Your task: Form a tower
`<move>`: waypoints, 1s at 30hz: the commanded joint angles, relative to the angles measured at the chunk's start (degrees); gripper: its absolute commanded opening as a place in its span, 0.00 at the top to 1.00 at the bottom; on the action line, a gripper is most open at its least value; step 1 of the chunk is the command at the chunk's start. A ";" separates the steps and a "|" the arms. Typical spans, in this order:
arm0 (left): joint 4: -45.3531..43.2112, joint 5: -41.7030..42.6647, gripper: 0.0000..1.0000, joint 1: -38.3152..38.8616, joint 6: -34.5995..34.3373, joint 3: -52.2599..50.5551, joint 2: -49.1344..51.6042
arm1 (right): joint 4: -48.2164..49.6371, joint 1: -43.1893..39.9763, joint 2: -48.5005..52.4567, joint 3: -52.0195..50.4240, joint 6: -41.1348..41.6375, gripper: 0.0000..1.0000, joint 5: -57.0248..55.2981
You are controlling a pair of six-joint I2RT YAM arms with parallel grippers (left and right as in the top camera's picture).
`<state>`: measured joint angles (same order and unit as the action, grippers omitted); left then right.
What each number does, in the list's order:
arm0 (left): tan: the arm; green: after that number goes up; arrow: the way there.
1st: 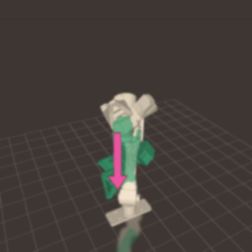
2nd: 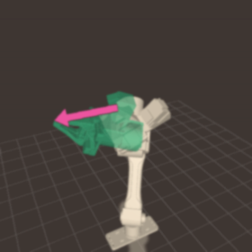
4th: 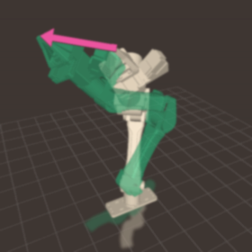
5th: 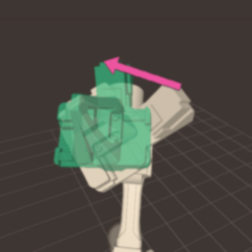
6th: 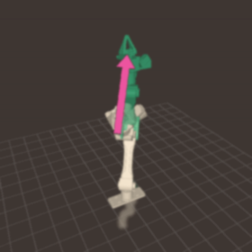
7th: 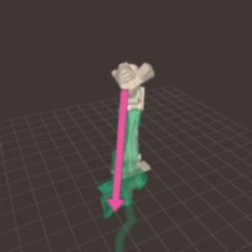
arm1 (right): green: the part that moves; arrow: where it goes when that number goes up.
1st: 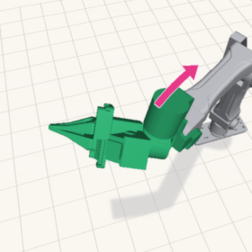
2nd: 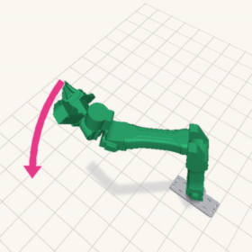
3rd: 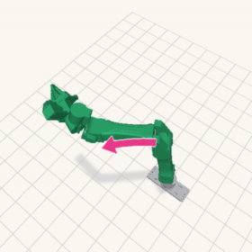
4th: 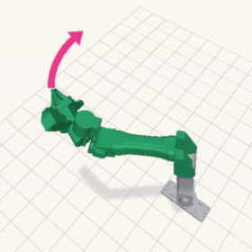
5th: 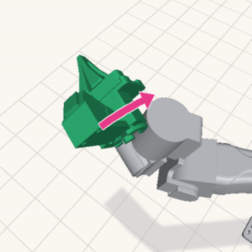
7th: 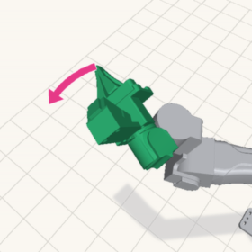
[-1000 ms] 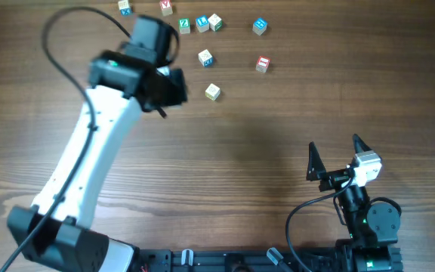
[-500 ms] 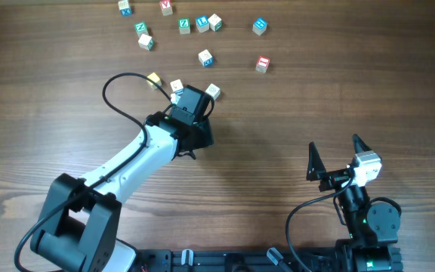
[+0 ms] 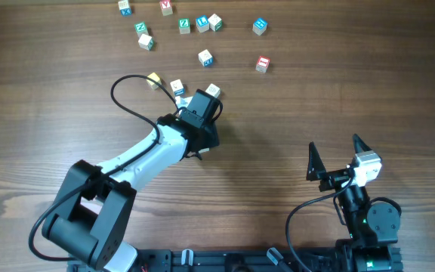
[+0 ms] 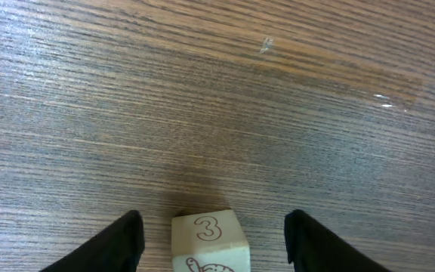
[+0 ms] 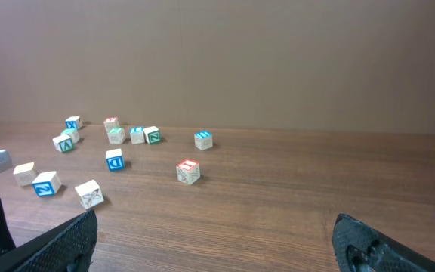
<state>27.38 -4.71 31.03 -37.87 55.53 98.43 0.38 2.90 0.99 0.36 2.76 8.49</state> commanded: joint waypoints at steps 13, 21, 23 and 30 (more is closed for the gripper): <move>1.77 -1.05 0.78 0.37 0.17 -0.46 0.92 | 0.17 0.13 -0.46 -0.07 0.39 0.00 -0.63; -1.92 -2.67 0.69 0.35 12.22 -0.46 0.92 | 0.17 0.13 -0.46 -0.07 0.37 0.00 -0.63; -1.90 -2.62 0.63 0.33 12.17 -0.46 0.92 | 0.17 0.13 -0.46 -0.07 0.39 0.00 -0.66; -2.08 -2.47 0.22 -0.63 12.22 0.85 0.83 | 0.17 0.13 -0.46 -0.07 0.37 0.00 -0.66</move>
<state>25.45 -6.22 31.24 -26.68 55.48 98.70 0.38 2.90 0.99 0.36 2.76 8.49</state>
